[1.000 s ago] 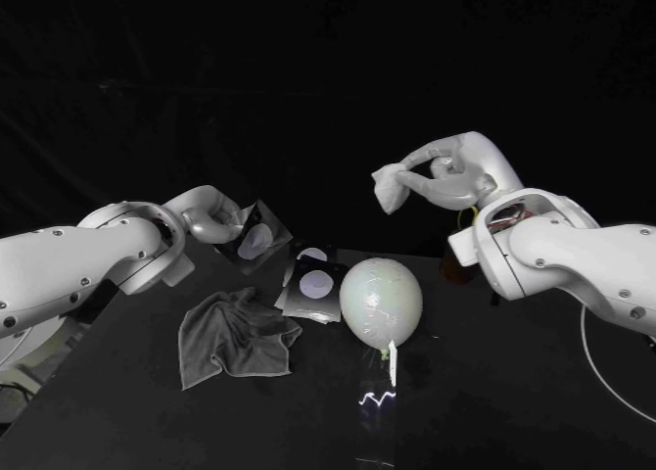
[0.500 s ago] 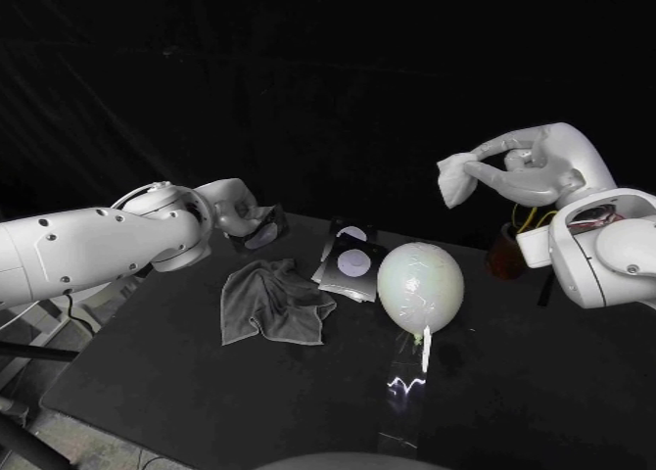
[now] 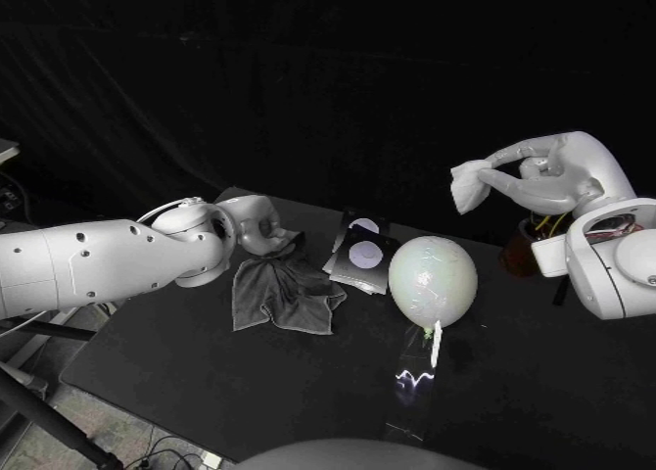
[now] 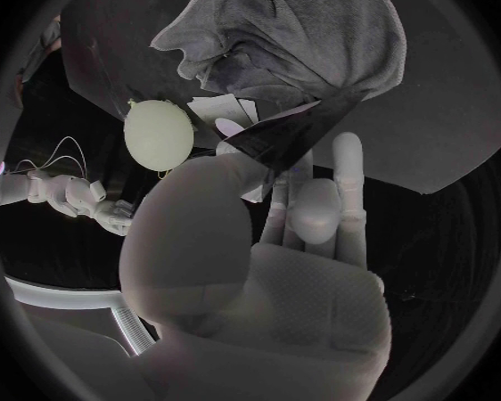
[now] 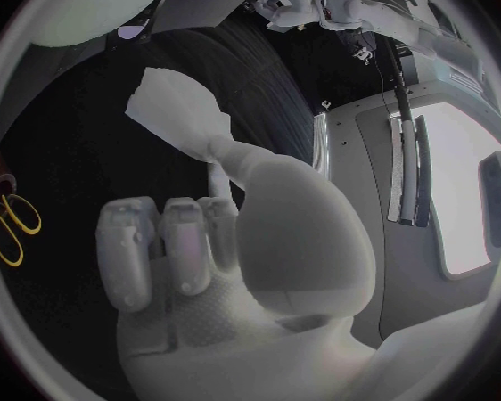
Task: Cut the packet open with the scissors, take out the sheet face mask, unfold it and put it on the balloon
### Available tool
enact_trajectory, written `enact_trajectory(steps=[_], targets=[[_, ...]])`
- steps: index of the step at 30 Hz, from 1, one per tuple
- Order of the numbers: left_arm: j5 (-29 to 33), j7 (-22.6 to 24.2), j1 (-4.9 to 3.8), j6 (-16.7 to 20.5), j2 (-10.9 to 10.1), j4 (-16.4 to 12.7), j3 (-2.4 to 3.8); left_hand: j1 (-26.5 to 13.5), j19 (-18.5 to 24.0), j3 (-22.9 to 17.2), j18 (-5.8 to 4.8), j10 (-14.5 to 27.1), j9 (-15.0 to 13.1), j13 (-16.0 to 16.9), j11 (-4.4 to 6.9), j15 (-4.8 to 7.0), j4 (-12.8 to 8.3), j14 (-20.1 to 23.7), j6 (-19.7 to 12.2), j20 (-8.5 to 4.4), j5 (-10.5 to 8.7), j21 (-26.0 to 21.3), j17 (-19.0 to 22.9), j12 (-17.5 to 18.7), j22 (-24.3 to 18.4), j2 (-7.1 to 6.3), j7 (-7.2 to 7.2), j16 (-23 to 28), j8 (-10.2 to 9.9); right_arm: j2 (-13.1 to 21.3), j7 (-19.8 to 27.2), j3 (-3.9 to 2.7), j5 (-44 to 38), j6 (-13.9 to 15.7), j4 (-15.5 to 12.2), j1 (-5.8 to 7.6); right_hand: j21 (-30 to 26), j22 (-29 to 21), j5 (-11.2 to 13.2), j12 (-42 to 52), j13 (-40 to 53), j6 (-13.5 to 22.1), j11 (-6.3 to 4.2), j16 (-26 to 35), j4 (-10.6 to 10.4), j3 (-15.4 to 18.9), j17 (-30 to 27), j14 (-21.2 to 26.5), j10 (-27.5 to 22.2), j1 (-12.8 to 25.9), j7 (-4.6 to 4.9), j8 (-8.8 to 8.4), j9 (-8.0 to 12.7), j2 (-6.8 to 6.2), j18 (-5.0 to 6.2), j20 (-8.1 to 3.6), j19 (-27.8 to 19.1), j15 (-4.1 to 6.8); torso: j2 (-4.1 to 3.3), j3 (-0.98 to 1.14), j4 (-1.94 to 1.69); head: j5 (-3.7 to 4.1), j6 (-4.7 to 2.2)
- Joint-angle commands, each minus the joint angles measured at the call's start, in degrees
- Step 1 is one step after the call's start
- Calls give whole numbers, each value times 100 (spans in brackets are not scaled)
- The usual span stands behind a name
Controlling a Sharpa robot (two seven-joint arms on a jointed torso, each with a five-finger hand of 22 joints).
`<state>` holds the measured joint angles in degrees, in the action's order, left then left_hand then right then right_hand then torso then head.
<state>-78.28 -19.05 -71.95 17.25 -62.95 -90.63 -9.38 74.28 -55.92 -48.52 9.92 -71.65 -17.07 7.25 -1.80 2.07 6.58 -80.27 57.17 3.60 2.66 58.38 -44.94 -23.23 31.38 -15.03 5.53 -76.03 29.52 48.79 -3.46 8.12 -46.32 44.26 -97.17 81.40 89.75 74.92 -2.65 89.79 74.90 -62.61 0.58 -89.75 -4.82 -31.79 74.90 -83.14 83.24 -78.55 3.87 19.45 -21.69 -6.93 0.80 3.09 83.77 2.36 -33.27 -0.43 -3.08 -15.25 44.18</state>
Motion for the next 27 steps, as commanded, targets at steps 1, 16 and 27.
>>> enact_trajectory(steps=[1, 16, 27], targets=[[-118, 0, 27, -241, 6, -130, 8, -119, 75, 222, 33, 67, -161, -16, -6, -20, 59, 70, -66, 23, 7, -67, 119, 54, -28, -158, 18, 56, -53, 7, -8, 3, -18, -123, -1, -8, 25, 1508, -14, 21, 1510, -34, -70, -25, 37, -3, 1510, -686, 676, 16, 21, 22, -10, 52, -80, -32, 623, 111, 2, -1, 5, 12, 20], [281, -96, 86, -904, 72, -343, 5, 8, 198, 4901, 37, 628, 213, -273, -377, -340, 966, 631, -606, 378, 26, -620, 996, 609, -403, 298, 383, 298, -712, -30, -62, 34, -7, -229, 34, -50, 25, 1508, -14, 21, 1510, -34, -70, -25, 37, -3, 1510, -686, 676, 16, 21, 22, -10, 52, -80, -32, 623, 111, 0, -1, 4, 108, 6], [527, 14, 89, -697, 64, -276, 7, 137, 181, 5611, 55, 706, 261, -296, -404, -382, 1050, 672, -654, 382, 17, -660, 1061, 669, -444, 329, 423, 280, -776, -68, -81, 50, 0, -277, 86, -116, 25, 1508, -14, 21, 1510, -34, -70, -25, 37, -3, 1510, -686, 676, 16, 21, 22, -10, 52, -80, -32, 623, 111, 0, 3, 2, 161, -4]])
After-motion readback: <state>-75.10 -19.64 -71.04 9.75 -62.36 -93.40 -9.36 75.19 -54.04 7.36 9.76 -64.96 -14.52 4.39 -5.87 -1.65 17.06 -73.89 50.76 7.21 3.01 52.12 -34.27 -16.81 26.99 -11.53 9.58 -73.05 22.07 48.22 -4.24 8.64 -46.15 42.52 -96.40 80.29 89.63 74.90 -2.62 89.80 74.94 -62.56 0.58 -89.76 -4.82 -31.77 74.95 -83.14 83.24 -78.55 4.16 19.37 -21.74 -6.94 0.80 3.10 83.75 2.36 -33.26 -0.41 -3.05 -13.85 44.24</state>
